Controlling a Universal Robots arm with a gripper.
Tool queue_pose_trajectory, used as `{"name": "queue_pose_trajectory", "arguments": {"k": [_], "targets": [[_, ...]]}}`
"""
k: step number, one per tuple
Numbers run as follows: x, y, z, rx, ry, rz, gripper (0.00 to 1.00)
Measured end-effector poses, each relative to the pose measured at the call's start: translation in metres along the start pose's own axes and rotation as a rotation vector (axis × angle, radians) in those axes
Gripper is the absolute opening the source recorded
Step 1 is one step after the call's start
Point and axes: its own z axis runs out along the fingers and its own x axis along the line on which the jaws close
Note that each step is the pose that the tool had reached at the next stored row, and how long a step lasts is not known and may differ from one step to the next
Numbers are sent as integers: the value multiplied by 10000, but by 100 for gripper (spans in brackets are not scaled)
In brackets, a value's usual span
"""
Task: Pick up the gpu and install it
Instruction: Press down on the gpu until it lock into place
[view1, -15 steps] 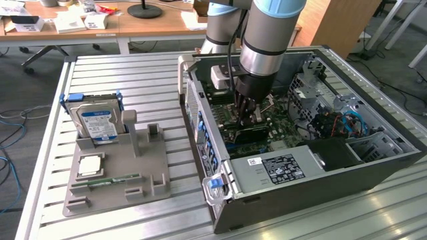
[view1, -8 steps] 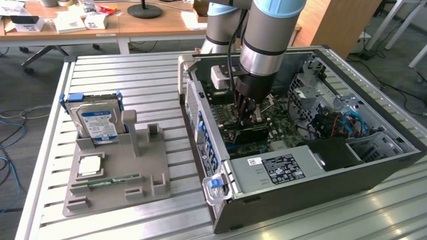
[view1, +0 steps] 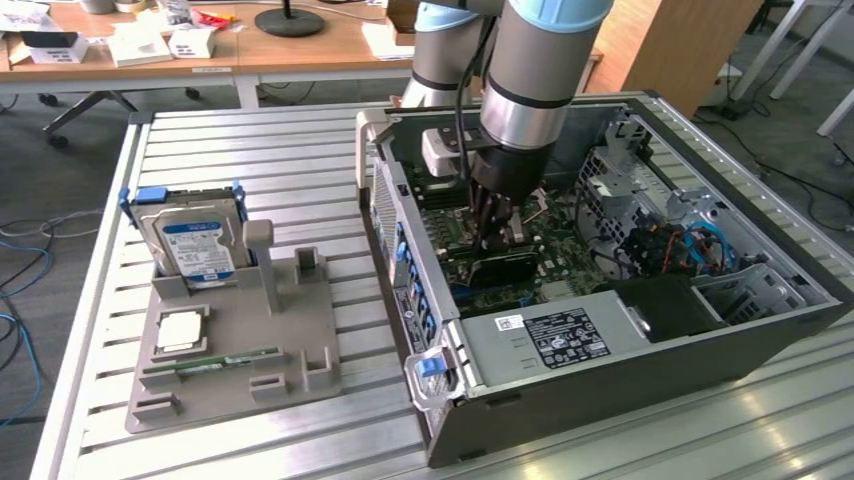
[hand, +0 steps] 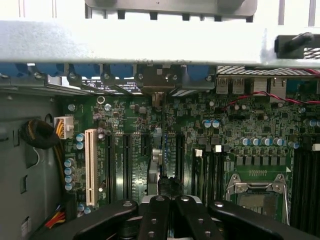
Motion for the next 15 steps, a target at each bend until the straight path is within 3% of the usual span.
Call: {"name": "queue_pose_trajectory", "arguments": {"k": [8,15], "targets": [[-2,-2,-151,0,0,0,11],[-3,-2,-194,-1,2,0,11]]}}
